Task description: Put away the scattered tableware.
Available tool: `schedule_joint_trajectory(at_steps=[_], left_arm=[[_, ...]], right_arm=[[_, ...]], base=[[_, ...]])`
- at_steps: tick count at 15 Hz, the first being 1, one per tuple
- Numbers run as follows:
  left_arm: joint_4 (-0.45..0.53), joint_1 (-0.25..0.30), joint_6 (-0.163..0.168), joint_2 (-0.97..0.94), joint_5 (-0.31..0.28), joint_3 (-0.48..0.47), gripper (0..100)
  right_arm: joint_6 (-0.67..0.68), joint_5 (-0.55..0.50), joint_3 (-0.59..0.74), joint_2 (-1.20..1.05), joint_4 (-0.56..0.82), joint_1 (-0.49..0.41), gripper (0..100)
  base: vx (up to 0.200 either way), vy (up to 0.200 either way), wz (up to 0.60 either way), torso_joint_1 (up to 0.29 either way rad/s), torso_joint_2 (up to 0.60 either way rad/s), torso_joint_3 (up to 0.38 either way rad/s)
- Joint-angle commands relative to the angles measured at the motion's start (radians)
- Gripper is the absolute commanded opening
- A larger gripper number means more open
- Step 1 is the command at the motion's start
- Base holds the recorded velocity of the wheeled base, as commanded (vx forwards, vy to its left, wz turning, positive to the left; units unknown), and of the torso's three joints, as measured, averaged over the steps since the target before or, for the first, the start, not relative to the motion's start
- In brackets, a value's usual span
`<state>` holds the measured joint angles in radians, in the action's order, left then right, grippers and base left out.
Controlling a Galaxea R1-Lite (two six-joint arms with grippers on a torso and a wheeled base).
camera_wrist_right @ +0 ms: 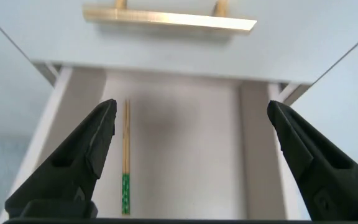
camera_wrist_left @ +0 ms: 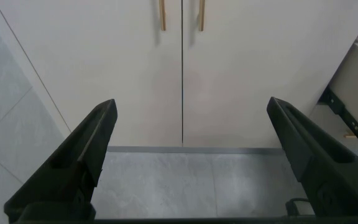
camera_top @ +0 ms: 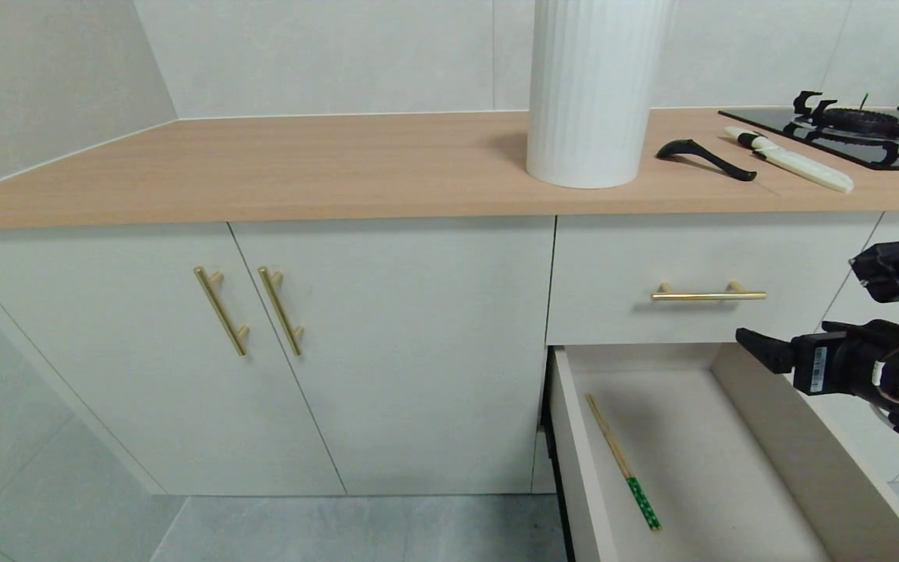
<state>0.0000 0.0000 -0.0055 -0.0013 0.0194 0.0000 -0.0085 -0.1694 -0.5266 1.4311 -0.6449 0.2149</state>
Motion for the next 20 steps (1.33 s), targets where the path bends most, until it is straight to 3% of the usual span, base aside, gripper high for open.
schedule_joint_trajectory(at_steps=[1,8,20], left_arm=[[0.000,0.000,-0.001,0.001,0.001,0.000,100],[0.000,0.000,-0.001,0.001,0.001,0.000,100],[0.000,0.000,-0.001,0.001,0.001,0.000,100]], right_arm=[[-0.001,-0.001,-0.001,-0.027,-0.002,0.000,100],[-0.001,-0.001,0.000,-0.029,-0.002,0.001,100],[-0.002,0.001,0.004,-0.027,-0.001,0.006,100]], base=[[0.000,0.000,0.00,0.000,0.00,0.000],[0.000,0.000,0.00,0.034,-0.13,-0.136],[0.000,0.000,0.00,0.183,-0.49,-0.290]])
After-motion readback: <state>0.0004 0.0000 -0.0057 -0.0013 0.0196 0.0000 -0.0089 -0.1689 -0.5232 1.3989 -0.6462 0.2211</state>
